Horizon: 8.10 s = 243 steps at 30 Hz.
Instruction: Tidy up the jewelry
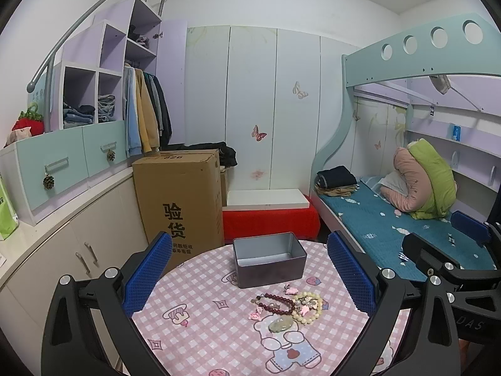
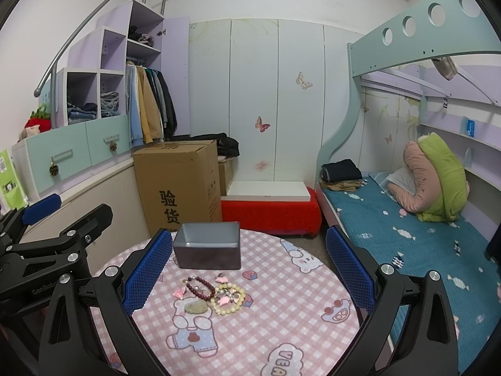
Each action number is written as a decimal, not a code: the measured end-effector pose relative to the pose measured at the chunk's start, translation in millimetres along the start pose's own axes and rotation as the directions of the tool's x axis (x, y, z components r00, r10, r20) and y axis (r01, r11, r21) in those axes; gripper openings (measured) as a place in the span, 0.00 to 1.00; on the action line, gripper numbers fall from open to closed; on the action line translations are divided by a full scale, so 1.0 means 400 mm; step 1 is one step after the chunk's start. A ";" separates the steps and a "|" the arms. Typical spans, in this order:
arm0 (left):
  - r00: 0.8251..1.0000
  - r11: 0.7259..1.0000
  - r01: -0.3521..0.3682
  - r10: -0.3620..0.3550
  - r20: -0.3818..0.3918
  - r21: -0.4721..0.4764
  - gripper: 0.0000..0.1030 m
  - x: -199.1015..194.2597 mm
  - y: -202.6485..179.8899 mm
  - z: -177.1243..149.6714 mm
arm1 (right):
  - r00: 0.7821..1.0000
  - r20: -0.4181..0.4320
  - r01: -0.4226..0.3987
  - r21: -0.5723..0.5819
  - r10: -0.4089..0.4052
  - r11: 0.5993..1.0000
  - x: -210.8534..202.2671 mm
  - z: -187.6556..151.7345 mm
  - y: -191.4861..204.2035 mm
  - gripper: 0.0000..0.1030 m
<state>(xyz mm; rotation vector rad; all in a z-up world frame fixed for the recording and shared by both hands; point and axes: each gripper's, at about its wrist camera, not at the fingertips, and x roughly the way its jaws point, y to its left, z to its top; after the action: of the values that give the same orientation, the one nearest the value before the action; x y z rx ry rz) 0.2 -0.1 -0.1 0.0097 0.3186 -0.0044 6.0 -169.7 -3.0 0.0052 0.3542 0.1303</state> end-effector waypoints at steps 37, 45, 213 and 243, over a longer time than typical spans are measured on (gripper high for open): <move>1.000 1.000 -0.002 0.002 -0.014 0.003 0.93 0.005 -0.010 -0.001 | 1.000 -0.021 -0.009 0.014 0.010 1.000 0.022 -0.022 -0.001 0.93; 0.999 0.999 -0.023 0.025 -0.042 0.047 0.93 0.050 -0.007 -0.036 | 0.998 -0.061 -0.013 0.030 0.014 0.999 0.058 -0.043 -0.017 0.93; 0.752 0.923 0.374 -0.357 -0.554 -0.087 0.35 0.752 0.055 -0.100 | 0.889 -0.399 -0.219 0.065 0.226 0.974 0.751 0.001 0.071 0.10; 0.740 0.937 0.346 -0.245 -0.626 0.043 0.37 0.806 0.011 -0.151 | 0.841 -0.491 -0.195 0.113 0.225 0.974 0.834 -0.112 0.038 0.10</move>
<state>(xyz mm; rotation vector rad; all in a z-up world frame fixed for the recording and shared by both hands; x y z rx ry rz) 287.3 4.0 -158.4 0.1197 0.9789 -0.3556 298.7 -112.6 -159.8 0.0697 0.8834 0.3429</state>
